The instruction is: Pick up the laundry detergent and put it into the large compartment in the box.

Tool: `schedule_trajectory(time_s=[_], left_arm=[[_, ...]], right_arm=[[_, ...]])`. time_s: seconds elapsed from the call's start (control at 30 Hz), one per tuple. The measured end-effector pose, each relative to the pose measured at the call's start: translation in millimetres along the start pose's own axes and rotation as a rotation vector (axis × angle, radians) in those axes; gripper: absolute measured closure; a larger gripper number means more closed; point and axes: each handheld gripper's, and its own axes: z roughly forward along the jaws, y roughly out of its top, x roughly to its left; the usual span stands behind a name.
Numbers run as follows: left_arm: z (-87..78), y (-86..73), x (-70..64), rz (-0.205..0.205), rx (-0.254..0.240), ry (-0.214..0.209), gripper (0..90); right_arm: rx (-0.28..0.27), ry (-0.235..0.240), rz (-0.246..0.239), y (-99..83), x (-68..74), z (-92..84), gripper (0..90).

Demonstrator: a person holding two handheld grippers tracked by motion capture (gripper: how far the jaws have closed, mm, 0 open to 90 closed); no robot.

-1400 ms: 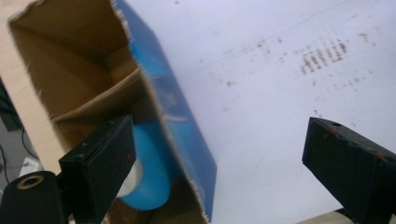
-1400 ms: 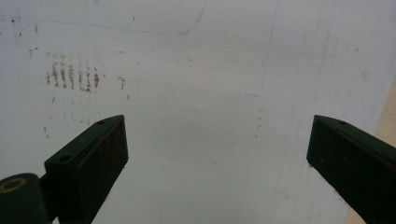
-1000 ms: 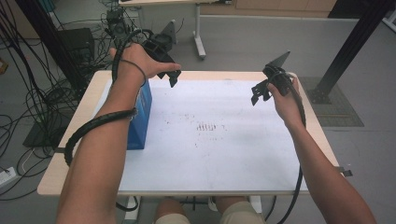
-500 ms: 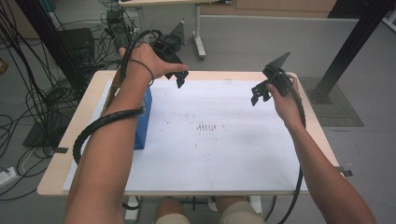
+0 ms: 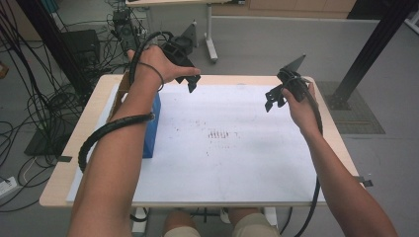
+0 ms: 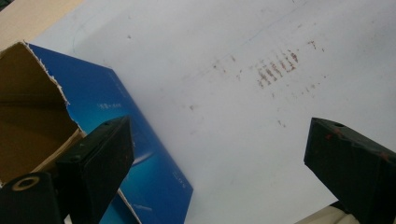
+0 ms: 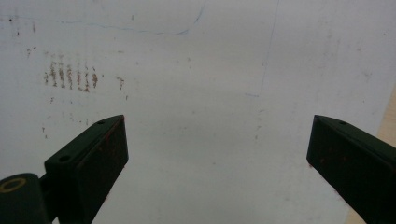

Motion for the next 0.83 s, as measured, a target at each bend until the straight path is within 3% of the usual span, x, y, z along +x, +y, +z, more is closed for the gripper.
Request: schedule_trajectory(time_s=[0.83], left_arm=[[-0.9,-2.7,0.2,0.000,-0.015,-0.002,9.2]], right_arm=[[-0.006,-0.004,-0.003,-1.3,3.6,-1.1,5.5]])
